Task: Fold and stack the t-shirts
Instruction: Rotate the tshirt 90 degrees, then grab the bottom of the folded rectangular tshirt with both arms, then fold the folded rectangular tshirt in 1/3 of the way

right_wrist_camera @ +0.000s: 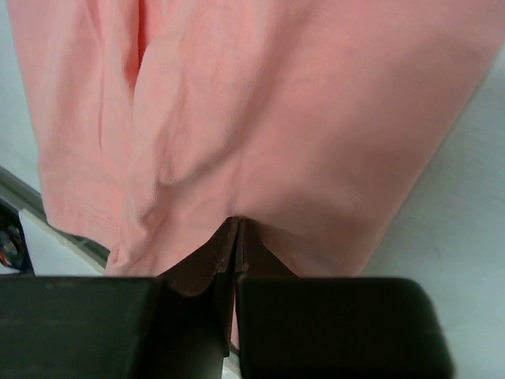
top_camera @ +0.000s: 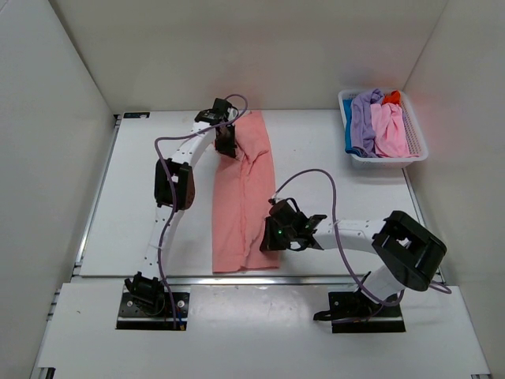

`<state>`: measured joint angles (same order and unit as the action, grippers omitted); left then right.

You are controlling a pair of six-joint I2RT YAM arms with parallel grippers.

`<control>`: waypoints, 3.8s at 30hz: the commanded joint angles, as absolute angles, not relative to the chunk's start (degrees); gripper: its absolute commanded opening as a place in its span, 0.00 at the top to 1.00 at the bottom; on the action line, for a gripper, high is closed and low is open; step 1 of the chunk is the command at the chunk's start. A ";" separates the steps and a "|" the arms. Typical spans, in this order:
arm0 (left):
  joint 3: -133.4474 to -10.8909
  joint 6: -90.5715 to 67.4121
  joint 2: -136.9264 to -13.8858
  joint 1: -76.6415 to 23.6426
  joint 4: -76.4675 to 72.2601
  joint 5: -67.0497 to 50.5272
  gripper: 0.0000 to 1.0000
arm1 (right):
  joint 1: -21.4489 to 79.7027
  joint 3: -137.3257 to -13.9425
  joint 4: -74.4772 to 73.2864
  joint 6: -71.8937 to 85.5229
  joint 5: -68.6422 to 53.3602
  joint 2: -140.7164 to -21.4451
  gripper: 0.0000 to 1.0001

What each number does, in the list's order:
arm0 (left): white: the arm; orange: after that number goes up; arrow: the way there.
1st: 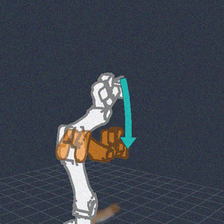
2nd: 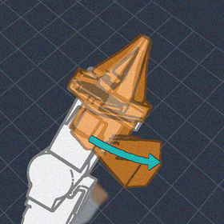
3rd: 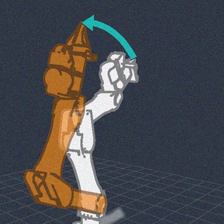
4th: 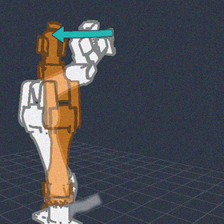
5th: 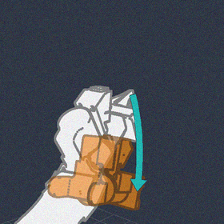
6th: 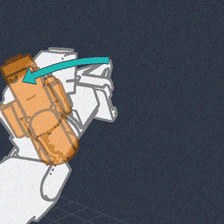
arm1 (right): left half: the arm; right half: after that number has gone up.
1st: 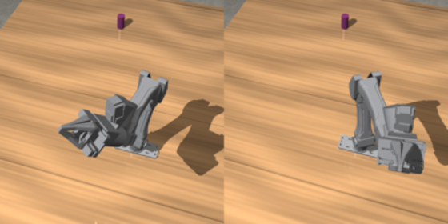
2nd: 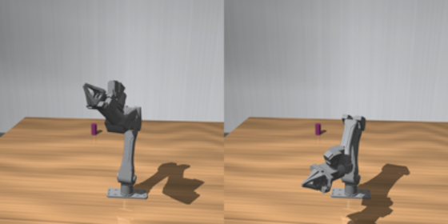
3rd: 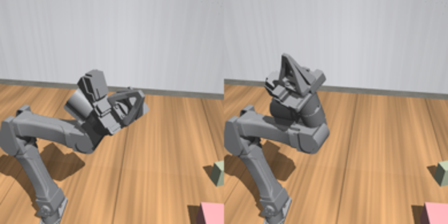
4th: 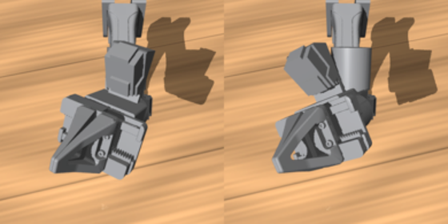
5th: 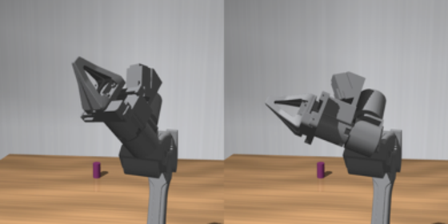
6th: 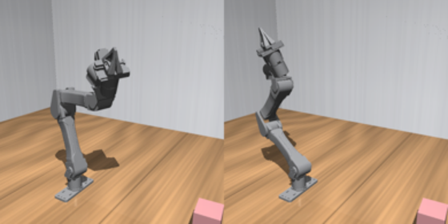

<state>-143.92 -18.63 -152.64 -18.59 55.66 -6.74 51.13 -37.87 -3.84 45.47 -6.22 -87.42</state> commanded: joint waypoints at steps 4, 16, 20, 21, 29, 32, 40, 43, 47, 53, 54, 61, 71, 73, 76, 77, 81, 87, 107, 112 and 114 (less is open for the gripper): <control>-144.57 -16.34 -149.85 -16.35 53.18 -1.67 0.76 | 53.00 -31.90 -18.01 41.93 -8.88 -89.82 1.00; -145.82 -20.65 -139.25 -13.27 47.99 -16.07 0.42 | 43.78 -33.48 -10.47 24.11 -13.97 -84.83 0.99; -129.06 -21.10 -125.89 -14.41 45.28 -18.55 0.35 | 43.41 -39.01 -11.59 18.91 -12.49 -80.44 0.86; -120.41 -21.01 -119.86 -15.28 44.22 -17.85 0.33 | 42.81 -40.07 -12.47 18.46 -12.31 -79.90 0.82; -68.76 -25.66 -85.63 -22.31 40.70 -12.48 0.30 | 36.48 -37.71 -18.09 25.04 -14.41 -68.75 0.50; -50.59 -29.43 -75.18 -24.86 38.77 -11.87 0.29 | 35.69 -34.47 -20.73 27.94 -15.46 -66.63 0.46; -32.35 -38.32 -62.23 -29.53 30.42 -14.33 0.27 | 37.09 -25.94 -20.66 35.24 -16.08 -60.21 0.35; -31.82 -41.30 -62.22 -32.95 28.92 -14.33 0.27 | 37.79 -24.70 -19.78 36.21 -16.26 -60.82 0.38; -31.99 -44.47 -64.77 -37.00 27.17 -13.36 0.26 | 40.69 -25.31 -18.99 37.79 -16.35 -64.06 0.39; -32.52 -47.11 -70.92 -42.97 27.68 -12.30 0.27 | 41.92 -25.05 -17.05 39.55 -17.14 -66.09 0.50; -32.43 -47.63 -71.45 -43.85 27.34 -12.22 0.27 | 41.84 -24.35 -16.44 39.38 -17.57 -66.53 0.54; -30.41 -51.59 -72.68 -47.37 25.22 -12.31 0.71 | 41.57 -24.08 -15.46 38.41 -18.81 -66.97 0.93; -25.67 -49.66 -67.25 -45.44 31.11 -11.42 1.00 | 45.26 -21.27 -20.38 38.85 -20.21 -63.29 1.00; -24.79 -49.05 -65.92 -44.65 32.60 -11.77 1.00 | 45.18 -20.83 -22.31 38.50 -21.17 -61.36 1.00; -25.05 -47.90 -63.99 -43.42 33.22 -12.39 1.00 | 43.69 -20.66 -23.38 37.27 -23.37 -59.68 1.00; -26.01 -47.81 -63.81 -42.55 33.66 -12.91 1.00 | 43.51 -21.70 -23.73 36.74 -24.25 -59.85 1.00; -31.80 -45.36 -65.47 -40.79 35.50 -14.85 1.00 | 42.45 -26.70 -25.13 34.03 -26.01 -63.45 1.00; -41.11 -39.92 -69.16 -32.28 37.70 -21.52 1.00 | 36.93 -40.05 -31.27 26.99 -28.12 -71.17 1.00; -72.24 -31.20 -105.63 -12.84 32.35 -29.09 1.00 | 18.19 -87.43 -37.08 9.67 -30.23 -112.04 1.00; -78.66 -31.82 -110.56 -11.78 32.96 -29.27 0.87 | 17.23 -96.66 -39.46 8.17 -30.41 -118.12 0.99; -81.20 -32.95 -111.88 -10.90 32.00 -30.58 0.73 | 16.97 -100.26 -39.82 8.26 -30.58 -120.05 0.95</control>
<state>-76.93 -31.81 -112.20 -12.05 34.35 -28.08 17.96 -94.54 -39.22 9.91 -29.65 -119.09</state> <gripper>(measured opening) 0.241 0.040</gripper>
